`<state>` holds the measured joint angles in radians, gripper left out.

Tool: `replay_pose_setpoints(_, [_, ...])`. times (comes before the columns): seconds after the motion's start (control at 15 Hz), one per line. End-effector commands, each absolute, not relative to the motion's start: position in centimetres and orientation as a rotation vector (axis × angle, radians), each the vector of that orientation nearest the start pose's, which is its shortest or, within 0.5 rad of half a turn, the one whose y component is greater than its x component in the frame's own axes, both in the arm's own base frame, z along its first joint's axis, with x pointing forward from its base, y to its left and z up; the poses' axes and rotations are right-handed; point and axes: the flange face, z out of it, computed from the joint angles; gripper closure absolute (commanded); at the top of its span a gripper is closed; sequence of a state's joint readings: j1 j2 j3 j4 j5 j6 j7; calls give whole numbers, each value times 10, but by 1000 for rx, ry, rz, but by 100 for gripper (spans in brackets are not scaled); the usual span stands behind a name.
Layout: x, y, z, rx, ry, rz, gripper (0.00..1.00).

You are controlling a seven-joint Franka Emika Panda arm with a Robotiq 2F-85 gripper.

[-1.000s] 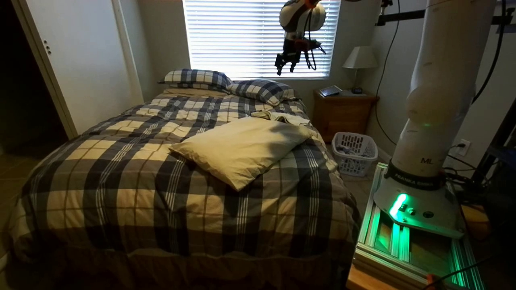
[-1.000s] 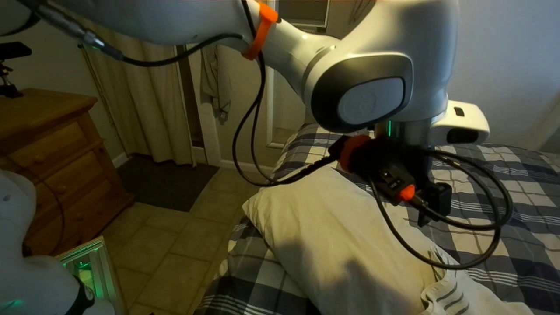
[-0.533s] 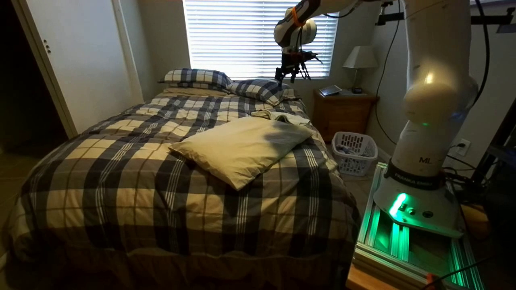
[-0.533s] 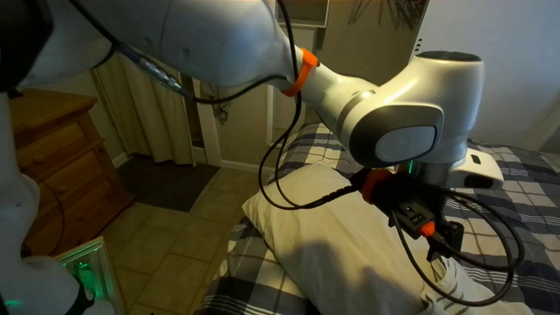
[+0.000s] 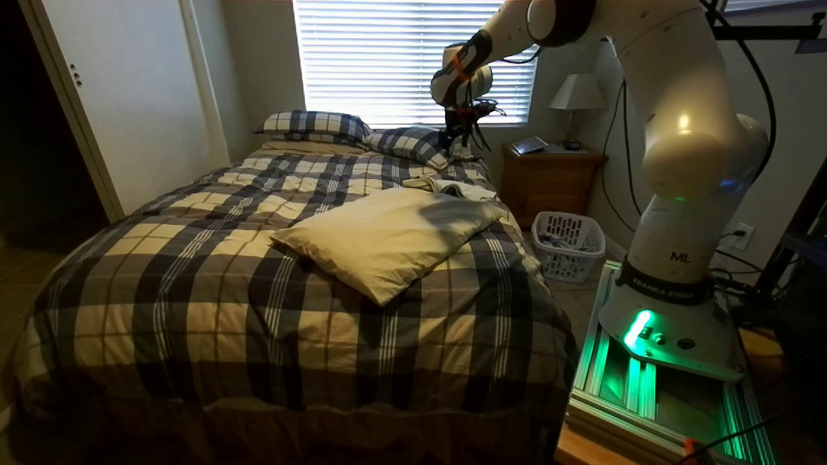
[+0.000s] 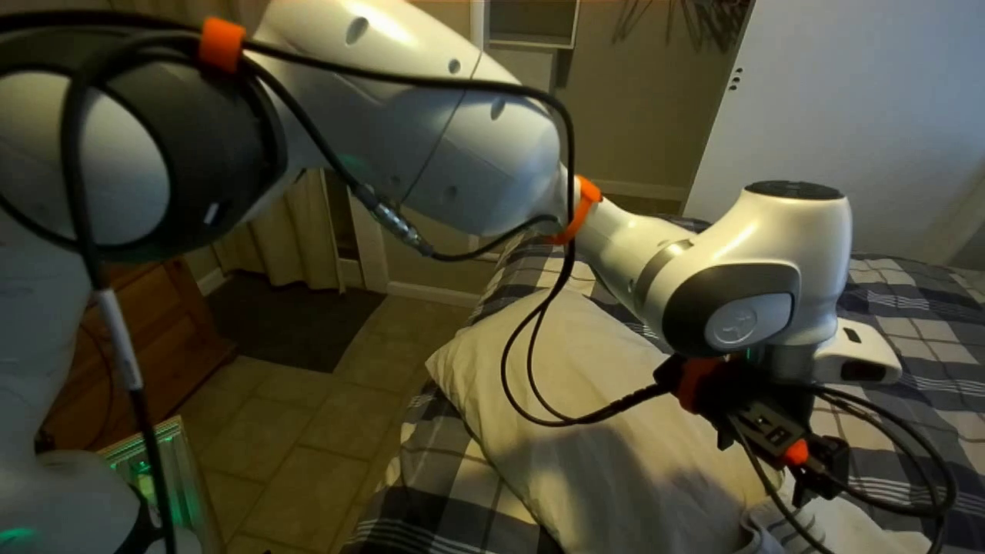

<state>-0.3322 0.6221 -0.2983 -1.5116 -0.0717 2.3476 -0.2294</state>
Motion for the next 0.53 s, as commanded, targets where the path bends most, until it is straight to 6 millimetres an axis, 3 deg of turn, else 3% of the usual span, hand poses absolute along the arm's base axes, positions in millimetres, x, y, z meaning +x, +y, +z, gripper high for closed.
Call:
replay_pose_setpoints(0.0, [631,-412,311,-3432,481,-226,0])
replay_pose_setpoints(0.47, [650,-425,260,-3473,445,-200,0])
